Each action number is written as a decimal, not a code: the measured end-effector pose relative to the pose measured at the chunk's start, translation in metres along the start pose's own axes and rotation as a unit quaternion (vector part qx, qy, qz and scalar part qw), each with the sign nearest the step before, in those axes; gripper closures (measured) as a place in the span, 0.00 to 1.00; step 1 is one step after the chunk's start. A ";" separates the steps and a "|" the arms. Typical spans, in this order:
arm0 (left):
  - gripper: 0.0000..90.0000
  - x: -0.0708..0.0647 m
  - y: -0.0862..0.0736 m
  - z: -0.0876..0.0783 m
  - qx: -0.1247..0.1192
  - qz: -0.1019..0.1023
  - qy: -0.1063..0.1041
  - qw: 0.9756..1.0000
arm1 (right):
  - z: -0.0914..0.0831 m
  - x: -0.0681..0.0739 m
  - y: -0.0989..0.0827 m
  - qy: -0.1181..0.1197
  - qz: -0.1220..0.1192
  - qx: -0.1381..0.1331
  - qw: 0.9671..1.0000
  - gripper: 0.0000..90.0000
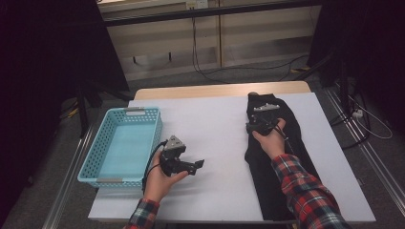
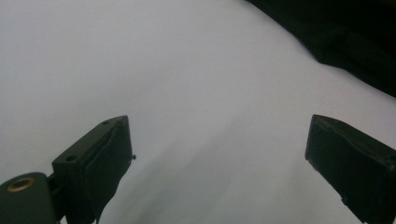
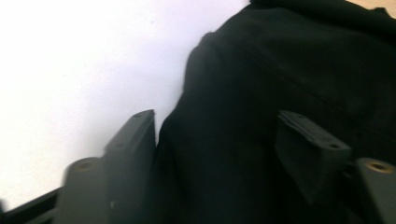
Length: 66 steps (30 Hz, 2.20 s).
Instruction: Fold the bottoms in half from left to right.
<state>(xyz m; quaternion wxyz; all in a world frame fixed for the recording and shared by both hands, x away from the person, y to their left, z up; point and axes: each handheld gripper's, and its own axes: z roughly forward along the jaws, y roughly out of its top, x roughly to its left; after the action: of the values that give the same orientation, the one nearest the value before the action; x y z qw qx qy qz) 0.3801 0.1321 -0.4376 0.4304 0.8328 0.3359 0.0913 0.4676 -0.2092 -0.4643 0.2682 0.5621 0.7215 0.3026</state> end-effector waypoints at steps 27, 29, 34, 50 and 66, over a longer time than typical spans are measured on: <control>0.09 0.000 0.000 -0.002 -0.003 0.002 0.003 1.000 | -0.010 -0.006 -0.001 0.100 -0.007 -0.012 0.995 0.95; 0.09 -0.001 0.000 -0.001 -0.003 0.001 0.003 1.000 | -0.012 0.002 -0.001 0.113 -0.024 -0.011 0.993 0.95; 0.09 -0.001 0.001 0.001 -0.002 0.000 0.003 1.000 | -0.021 0.024 -0.005 0.152 -0.056 -0.007 0.987 0.95; 0.09 0.002 0.004 0.000 -0.008 -0.011 0.015 1.000 | -0.047 0.090 -0.021 0.258 -0.149 -0.004 0.955 0.95; 0.09 0.014 0.010 -0.005 -0.025 -0.039 0.045 0.998 | -0.073 0.140 -0.041 0.312 -0.195 0.006 0.930 0.64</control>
<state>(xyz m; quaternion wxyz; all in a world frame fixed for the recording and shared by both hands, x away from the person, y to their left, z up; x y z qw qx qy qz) 0.3934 0.1405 -0.4287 0.4385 0.8032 0.3848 0.1206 0.3567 -0.0904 -0.4520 0.0801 0.2895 0.8660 0.3998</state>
